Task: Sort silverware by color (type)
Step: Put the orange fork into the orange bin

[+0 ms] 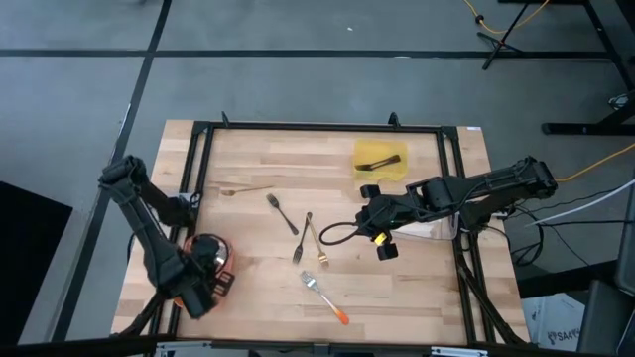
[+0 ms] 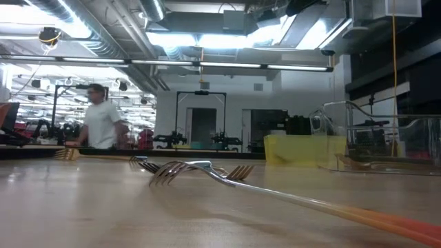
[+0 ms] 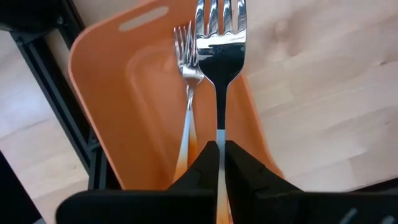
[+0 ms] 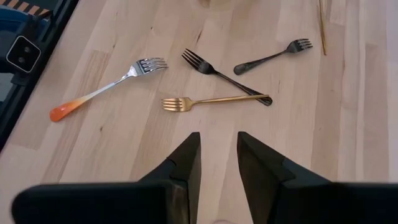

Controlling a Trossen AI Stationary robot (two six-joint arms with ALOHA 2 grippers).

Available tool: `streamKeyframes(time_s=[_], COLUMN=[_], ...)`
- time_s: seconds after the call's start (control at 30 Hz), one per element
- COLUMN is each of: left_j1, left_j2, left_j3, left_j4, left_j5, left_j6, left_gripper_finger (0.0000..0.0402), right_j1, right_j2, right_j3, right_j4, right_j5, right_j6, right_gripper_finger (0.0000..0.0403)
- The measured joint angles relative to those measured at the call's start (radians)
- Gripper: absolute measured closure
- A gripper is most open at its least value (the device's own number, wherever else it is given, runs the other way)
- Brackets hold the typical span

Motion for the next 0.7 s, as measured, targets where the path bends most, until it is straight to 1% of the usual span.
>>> streamKeyframes(time_s=[0.27,0.6,0.7], left_j1=[-0.042,-0.048,-0.048], left_j2=[0.075,0.154,0.166], left_j3=[0.0,0.0,-0.001], left_j4=[0.0,-0.003,-0.008], left_j5=[-0.001,0.005,0.028], left_j6=[-0.008,0.039,0.039], left_gripper_finger=[0.0396,0.0396,0.0396], right_j1=[0.0,0.0,0.0], right_j2=[0.0,0.0,0.0], right_j3=[0.0,0.0,0.0], right_j4=[0.0,0.0,0.0], right_j5=[0.0,0.0,0.0], right_j6=[0.0,0.0,0.0], right_gripper_finger=[0.0308,0.0308,0.0308])
